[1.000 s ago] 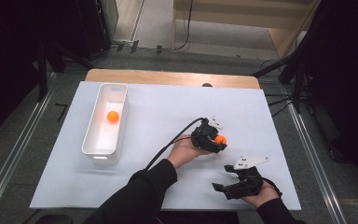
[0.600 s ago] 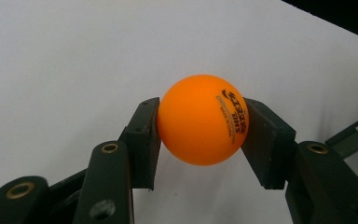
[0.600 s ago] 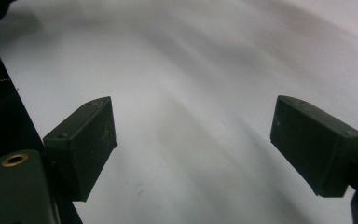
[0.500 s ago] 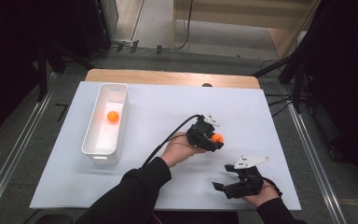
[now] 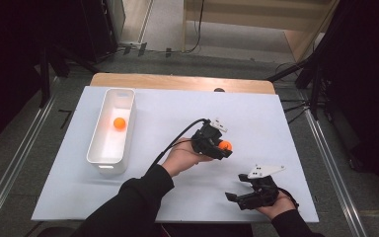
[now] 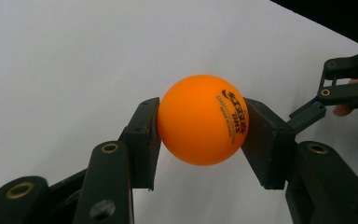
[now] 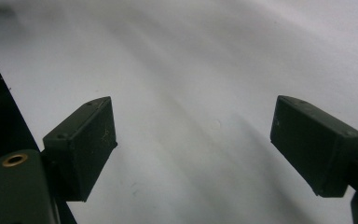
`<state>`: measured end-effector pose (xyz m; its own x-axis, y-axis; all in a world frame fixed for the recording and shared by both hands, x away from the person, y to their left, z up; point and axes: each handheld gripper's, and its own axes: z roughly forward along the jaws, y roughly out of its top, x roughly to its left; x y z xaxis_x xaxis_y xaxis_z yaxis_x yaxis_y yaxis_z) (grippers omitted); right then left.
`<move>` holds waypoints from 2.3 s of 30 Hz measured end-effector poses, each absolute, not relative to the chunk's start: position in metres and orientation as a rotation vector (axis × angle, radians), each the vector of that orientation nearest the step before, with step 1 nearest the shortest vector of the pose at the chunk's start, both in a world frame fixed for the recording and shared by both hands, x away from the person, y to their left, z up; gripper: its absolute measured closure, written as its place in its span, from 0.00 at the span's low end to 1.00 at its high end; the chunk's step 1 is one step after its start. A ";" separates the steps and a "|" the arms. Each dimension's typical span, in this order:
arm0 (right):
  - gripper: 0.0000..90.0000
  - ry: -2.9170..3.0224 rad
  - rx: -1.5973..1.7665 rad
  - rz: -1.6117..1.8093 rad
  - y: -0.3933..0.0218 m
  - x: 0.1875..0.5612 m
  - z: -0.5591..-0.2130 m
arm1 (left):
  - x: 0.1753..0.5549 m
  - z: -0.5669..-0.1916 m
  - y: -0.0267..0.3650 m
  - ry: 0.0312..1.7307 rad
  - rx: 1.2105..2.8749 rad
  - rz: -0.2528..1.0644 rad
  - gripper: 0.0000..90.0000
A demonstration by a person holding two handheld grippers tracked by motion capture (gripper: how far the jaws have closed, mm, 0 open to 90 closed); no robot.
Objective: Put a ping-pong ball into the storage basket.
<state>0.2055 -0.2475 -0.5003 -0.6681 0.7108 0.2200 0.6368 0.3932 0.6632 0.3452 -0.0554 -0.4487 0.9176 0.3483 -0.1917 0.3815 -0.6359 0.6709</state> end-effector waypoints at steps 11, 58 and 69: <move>0.14 2.528 1.257 1.130 -0.248 0.206 -0.501 | 0.344 -0.440 -0.036 0.517 2.312 -0.072 0.57; 0.14 2.486 1.281 1.131 -0.250 0.206 -0.500 | 0.342 -0.425 0.019 0.566 2.323 -0.089 0.57; 0.14 2.487 1.275 1.134 -0.250 0.206 -0.500 | 0.345 -0.413 0.032 0.579 2.312 -0.084 0.57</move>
<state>0.2065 -0.2503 -0.5004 -0.6362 0.7414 0.2136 0.6475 0.3626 0.6702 0.3447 0.0321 -0.4131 0.8960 0.3825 -0.2254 0.4307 -0.6253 0.6508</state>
